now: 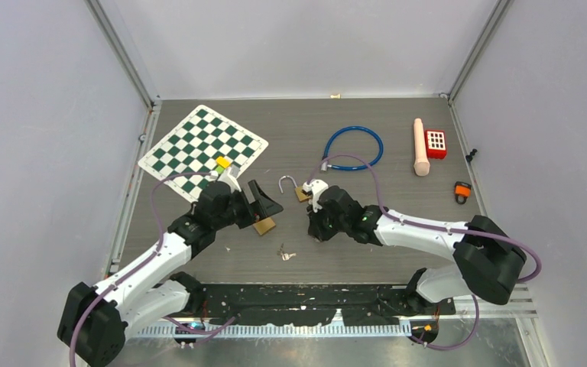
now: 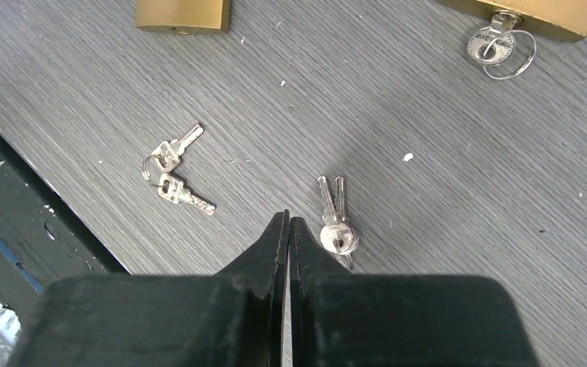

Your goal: Unlock with the key

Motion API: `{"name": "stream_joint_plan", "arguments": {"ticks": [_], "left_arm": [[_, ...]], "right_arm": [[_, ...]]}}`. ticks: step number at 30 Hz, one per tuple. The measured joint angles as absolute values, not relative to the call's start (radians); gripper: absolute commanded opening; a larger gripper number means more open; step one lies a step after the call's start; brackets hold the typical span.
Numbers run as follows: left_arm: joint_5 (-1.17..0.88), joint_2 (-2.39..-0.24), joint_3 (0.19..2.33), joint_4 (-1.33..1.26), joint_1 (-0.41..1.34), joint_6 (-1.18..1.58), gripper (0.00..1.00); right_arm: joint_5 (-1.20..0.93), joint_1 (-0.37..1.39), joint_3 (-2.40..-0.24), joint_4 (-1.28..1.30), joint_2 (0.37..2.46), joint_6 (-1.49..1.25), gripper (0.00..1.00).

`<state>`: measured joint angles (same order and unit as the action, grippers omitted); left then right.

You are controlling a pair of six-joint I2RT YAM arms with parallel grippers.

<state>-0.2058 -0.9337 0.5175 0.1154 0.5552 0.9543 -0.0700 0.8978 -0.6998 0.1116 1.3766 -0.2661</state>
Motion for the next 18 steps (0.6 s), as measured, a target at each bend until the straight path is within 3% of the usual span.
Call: {"name": "stream_joint_plan", "arguments": {"ticks": [3,6,11,18], "left_arm": [[-0.22,-0.95,0.517,0.106,0.555,0.963,0.85],[-0.231,-0.962,0.517,0.106,0.555,0.965,0.85],[-0.228,-0.962,0.517,0.108,0.555,0.965,0.85],[-0.207,-0.953,0.517,0.135,0.555,0.962,0.85]], "right_arm": [[-0.075,0.898,-0.686,0.098,1.362,-0.259,0.33],[-0.054,0.898,-0.706,0.146,1.369,-0.238,0.45],[-0.007,0.898,-0.794,0.271,1.437,-0.203,0.52],[0.021,0.921,-0.871,0.393,1.548,-0.177,0.52]]}}
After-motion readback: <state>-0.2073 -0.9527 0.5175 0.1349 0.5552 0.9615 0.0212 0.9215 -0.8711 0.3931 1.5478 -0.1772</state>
